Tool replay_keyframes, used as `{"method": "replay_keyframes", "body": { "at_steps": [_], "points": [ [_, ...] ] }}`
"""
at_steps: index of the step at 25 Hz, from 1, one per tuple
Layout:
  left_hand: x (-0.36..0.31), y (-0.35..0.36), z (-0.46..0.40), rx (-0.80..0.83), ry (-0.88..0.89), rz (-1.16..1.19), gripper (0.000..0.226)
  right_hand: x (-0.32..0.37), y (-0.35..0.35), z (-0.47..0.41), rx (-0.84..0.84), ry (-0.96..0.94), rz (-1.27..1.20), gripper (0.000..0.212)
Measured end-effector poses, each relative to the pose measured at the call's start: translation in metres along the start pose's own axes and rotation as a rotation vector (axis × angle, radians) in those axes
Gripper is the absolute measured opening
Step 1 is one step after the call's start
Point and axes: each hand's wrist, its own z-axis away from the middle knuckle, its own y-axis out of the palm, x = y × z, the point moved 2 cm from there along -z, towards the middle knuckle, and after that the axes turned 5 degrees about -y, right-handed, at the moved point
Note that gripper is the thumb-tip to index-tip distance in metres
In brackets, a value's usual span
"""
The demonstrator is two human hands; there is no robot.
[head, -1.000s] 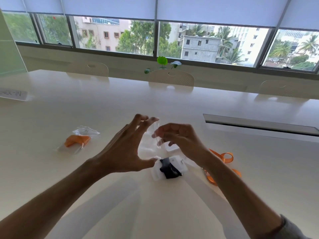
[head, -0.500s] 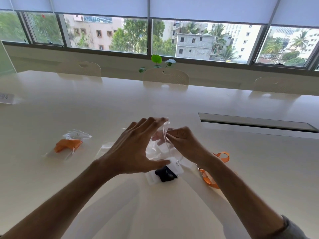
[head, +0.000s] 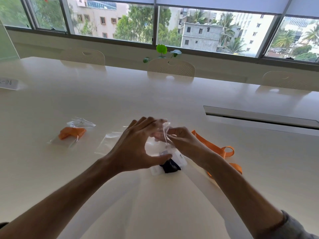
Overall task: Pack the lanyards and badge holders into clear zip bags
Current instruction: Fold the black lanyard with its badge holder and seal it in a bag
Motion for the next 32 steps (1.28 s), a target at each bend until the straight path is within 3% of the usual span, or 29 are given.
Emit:
{"method": "replay_keyframes", "body": {
  "at_steps": [4, 6, 8, 11, 16, 22, 32],
  "points": [
    [0.025, 0.001, 0.017, -0.006, -0.123, 0.103, 0.079, -0.003, -0.008, 0.003, -0.045, -0.082, 0.017, 0.037],
    [0.040, 0.002, 0.030, 0.087, -0.161, 0.081, 0.085, -0.014, -0.017, 0.006, 0.033, -0.115, 0.324, 0.040],
    [0.051, 0.004, 0.041, 0.167, -0.167, 0.072, 0.090, -0.028, -0.021, 0.010, 0.229, -0.070, 0.750, 0.062],
    [0.058, 0.006, 0.044, 0.212, -0.166, 0.085, 0.090, -0.043, -0.019, 0.012, 0.335, 0.016, 0.987, 0.083],
    [0.059, 0.009, 0.044, 0.213, -0.130, 0.046, 0.089, -0.038, -0.024, 0.010, 0.274, -0.003, 0.950, 0.081],
    [0.065, 0.001, 0.041, 0.176, -0.147, -0.052, 0.089, -0.015, -0.042, 0.009, 0.017, -0.077, 0.757, 0.073],
    [0.041, 0.018, 0.047, 0.111, -0.156, 0.096, 0.083, -0.026, -0.013, 0.008, 0.116, -0.044, 0.526, 0.074]
  ]
}}
